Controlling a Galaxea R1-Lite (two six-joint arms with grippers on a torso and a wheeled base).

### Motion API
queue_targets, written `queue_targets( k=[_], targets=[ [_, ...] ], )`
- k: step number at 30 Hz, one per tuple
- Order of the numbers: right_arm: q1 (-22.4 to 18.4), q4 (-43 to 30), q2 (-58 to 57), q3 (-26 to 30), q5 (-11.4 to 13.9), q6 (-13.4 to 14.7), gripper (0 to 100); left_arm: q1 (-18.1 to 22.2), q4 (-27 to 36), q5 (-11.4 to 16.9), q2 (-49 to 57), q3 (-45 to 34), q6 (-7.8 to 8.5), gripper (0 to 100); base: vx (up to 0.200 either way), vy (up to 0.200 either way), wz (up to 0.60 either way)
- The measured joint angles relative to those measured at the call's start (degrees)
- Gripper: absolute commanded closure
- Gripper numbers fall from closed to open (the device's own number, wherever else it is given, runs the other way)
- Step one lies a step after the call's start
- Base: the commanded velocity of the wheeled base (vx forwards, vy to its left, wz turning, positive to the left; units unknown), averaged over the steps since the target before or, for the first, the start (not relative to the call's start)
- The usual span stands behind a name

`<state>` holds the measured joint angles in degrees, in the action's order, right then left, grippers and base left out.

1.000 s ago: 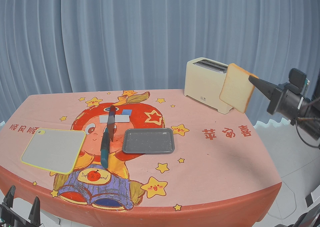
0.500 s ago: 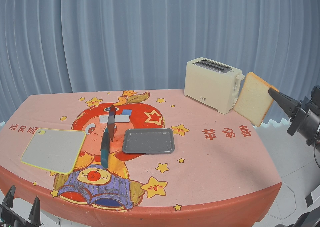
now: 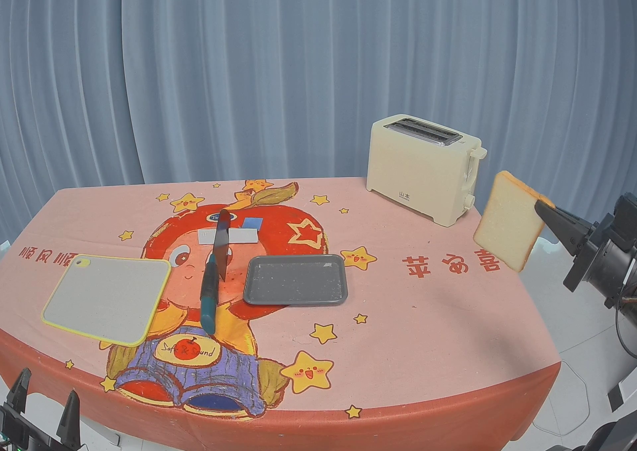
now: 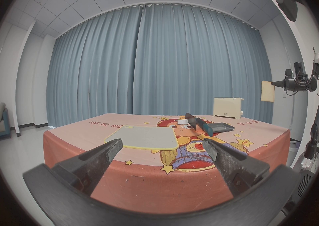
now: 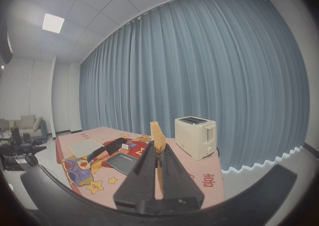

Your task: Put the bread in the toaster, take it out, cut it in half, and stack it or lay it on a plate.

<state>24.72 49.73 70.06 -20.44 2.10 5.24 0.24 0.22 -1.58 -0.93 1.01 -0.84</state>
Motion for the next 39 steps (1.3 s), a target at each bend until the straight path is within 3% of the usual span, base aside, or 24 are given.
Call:
queue_targets(
  k=[5, 17, 25, 39],
  targets=[
    [0.07, 0.57, -0.18, 0.90, -0.73, -2.56, 100, 0.00, 0.02, 0.02, 0.00, 0.00, -0.13, 0, 0.000, 0.000, 0.00],
    [-0.44, 0.69, -0.71, 0.88, -1.15, -3.41, 100, 0.00, 0.02, 0.02, 0.00, 0.00, -0.17, 0, 0.000, 0.000, 0.00],
    [-0.89, 0.69, -1.62, 0.77, -1.08, -5.29, 100, 0.02, 0.02, 0.04, 0.00, 0.00, -0.20, 0, 0.000, 0.200, 0.00],
    [-0.78, 0.61, -1.84, 1.10, -1.06, -5.42, 100, -0.02, 0.02, 0.04, 0.00, 0.00, -0.20, 0, 0.000, 0.200, 0.00]
  ],
)
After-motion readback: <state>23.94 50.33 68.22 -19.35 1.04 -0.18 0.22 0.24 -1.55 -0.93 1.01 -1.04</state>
